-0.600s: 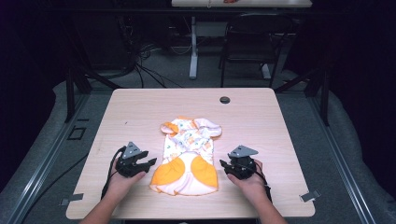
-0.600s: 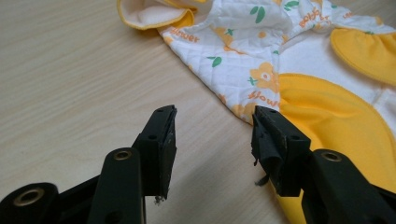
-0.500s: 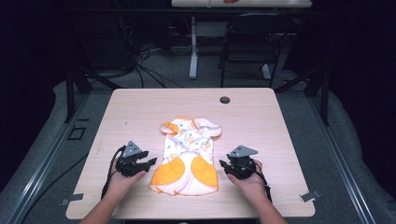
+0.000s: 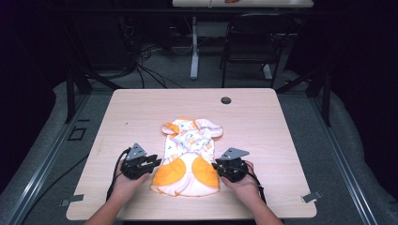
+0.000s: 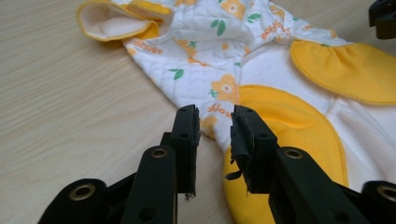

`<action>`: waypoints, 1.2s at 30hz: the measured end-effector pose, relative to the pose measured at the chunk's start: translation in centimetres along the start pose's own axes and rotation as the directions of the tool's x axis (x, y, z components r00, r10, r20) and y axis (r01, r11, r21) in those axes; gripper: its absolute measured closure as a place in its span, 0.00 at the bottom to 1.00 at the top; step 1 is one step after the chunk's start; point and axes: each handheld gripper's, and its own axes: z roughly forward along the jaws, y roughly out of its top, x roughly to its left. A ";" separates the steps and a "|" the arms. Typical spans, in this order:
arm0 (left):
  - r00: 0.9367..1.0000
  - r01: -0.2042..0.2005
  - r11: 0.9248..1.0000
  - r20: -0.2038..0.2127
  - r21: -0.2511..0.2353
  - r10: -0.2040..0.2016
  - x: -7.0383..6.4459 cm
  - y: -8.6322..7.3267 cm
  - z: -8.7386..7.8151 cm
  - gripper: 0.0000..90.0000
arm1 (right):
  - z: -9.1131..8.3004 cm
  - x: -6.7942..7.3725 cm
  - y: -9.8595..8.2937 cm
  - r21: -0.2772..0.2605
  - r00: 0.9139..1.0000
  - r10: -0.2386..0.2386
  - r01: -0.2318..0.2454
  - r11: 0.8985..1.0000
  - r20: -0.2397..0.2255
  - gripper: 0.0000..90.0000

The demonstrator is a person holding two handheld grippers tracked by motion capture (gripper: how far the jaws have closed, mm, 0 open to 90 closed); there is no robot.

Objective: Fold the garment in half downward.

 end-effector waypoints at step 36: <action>0.994 -0.070 0.988 0.091 0.136 0.058 -3.4 -1.7 1.0 0.93 | 0.3 2.8 -1.2 0.121 0.984 -0.120 0.137 0.983 -0.135 0.97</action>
